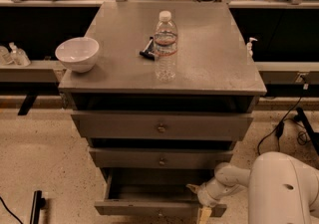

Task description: Open bottom drawer

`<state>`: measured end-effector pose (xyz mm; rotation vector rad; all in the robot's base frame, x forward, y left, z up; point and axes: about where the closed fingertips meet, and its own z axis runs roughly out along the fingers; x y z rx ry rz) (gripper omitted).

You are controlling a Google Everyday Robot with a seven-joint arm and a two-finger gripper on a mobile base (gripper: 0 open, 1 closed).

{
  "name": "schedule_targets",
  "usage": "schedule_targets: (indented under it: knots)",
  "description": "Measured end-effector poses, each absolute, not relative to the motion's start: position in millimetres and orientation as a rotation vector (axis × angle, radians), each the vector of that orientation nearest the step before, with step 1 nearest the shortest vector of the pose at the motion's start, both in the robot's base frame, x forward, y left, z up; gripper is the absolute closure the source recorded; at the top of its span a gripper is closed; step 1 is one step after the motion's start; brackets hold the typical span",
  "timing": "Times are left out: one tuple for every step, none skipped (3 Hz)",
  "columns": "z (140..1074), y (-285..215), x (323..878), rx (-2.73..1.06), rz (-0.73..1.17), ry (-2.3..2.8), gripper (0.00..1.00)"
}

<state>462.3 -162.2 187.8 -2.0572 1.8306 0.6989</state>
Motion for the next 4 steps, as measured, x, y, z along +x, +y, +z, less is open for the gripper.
schedule_targets:
  knots:
    - [187.8, -162.2, 462.3, -2.057, 0.699, 1.831, 0.00]
    - [194.6, -161.5, 457.0, -2.061, 0.679, 1.864, 0.00]
    - [214.9, -164.0, 453.2, -2.045, 0.598, 1.931, 0.00]
    - [233.6, -170.9, 463.9, -2.016, 0.509, 1.967, 0.18]
